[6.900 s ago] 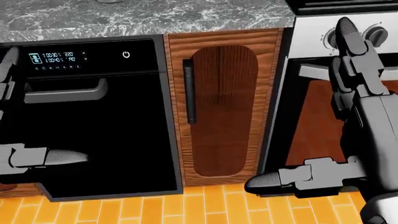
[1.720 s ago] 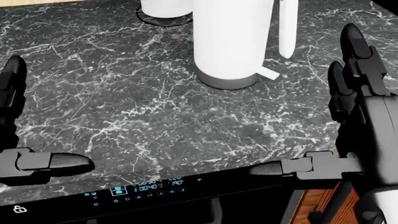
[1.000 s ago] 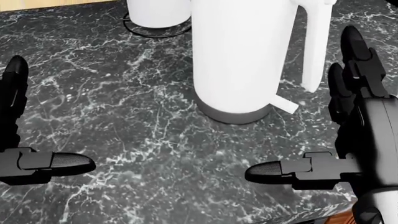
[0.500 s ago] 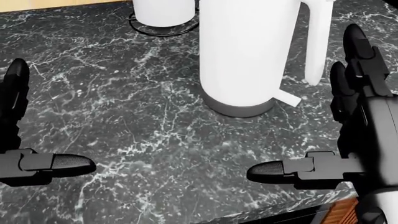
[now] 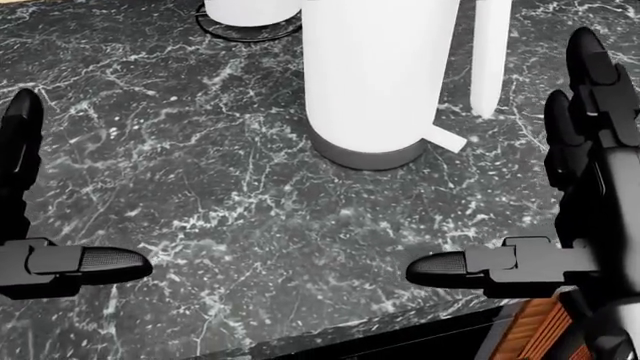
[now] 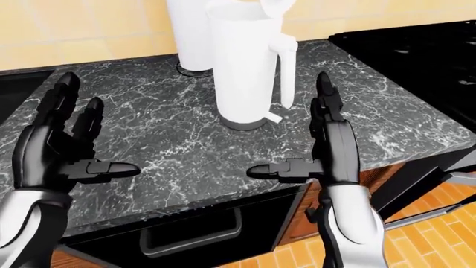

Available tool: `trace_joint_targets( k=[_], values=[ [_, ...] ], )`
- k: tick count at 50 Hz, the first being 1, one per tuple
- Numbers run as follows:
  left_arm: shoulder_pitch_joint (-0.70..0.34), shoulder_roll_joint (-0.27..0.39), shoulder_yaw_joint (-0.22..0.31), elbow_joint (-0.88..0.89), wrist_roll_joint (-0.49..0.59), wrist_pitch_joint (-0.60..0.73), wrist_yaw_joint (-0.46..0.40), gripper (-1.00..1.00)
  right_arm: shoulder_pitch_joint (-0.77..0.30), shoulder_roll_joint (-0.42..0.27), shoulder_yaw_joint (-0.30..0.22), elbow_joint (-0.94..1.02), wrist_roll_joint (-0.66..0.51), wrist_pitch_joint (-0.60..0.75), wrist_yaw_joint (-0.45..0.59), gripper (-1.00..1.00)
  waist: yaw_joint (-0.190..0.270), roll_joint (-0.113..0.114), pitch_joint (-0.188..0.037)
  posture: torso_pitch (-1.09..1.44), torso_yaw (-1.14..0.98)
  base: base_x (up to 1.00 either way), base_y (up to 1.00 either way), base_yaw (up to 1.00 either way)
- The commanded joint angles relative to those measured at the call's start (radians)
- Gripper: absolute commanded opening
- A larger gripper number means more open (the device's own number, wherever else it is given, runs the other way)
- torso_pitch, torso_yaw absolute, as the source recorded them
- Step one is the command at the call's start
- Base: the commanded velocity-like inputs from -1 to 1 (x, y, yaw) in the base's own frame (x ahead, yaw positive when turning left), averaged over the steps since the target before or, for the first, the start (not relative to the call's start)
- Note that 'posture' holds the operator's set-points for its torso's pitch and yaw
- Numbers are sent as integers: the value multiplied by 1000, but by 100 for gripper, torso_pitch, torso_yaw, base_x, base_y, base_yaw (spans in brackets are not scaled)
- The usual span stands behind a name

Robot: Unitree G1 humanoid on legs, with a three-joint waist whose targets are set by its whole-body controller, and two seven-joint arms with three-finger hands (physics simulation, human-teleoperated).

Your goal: Close the lid of the electric kettle.

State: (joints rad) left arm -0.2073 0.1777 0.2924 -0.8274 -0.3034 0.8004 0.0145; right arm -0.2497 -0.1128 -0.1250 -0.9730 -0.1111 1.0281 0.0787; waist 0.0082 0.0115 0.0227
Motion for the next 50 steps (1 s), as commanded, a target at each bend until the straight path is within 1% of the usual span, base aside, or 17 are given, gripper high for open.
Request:
trace_joint_targets(
  k=[1, 4, 8, 13, 16, 19, 21, 29, 35, 41, 45, 50],
  values=[
    [-23, 11, 12, -37, -12, -7, 6, 100, -27, -13, 0, -29, -11, -17, -1, 100, 0, -1, -17, 0, 0, 0, 0, 0],
    [-25, 14, 16, -38, -17, -4, 9, 100, -45, -15, -8, -29, -12, -2, 3, 100, 0, 0, -17, 0, 0, 0, 0, 0],
    [-27, 17, 19, -49, -24, 9, 15, 100, -48, -17, -24, 0, -6, -23, 2, 100, 0, 0, -17, 0, 0, 0, 0, 0],
    [-28, 22, 23, -50, -26, 12, 15, 100, -86, -42, -40, 33, -3, -9, 7, 100, -1, -1, -19, 0, 0, 0, 0, 0],
    [-28, 23, 23, -46, -26, 7, 13, 100, -111, -56, -38, 33, -4, 19, 9, 100, 0, -1, -18, 0, 0, 0, 0, 0],
    [-29, 24, 23, -36, -24, -3, 11, 100, -135, -71, -47, 49, -3, 30, 17, 100, 0, -1, -17, 0, 0, 0, 0, 0],
    [-19, 20, 11, -13, -9, -34, 3, 100, -148, -81, -55, 58, -2, 35, 24, 100, 0, -2, -18, 0, 0, 0, 0, 0],
    [-16, 15, 5, 24, 7, -75, -12, 100, -251, -156, -89, 50, 5, 144, 62, 100, 2, -6, -17, 0, 0, 0, 0, 0],
    [-12, 12, 4, 31, 13, -86, -17, 100, -288, -187, -96, 54, 4, 178, 79, 100, 2, -8, -15, 0, 0, 0, 0, 0],
    [-9, 12, 7, 28, 11, -85, -18, 100, -323, -224, -116, 58, 6, 212, 106, 100, 3, -9, -12, 0, 0, 0, 0, 0],
    [-9, 13, 10, 18, 7, -76, -17, 100, -386, -277, -135, 69, 11, 264, 135, 100, 3, -9, -10, 0, 0, 0, 0, 0],
    [-12, 15, 12, 15, 4, -68, -14, 100, -422, -322, -151, 91, 15, 283, 160, 100, 3, -10, -5, 0, 0, 0, 0, 0]
  ],
)
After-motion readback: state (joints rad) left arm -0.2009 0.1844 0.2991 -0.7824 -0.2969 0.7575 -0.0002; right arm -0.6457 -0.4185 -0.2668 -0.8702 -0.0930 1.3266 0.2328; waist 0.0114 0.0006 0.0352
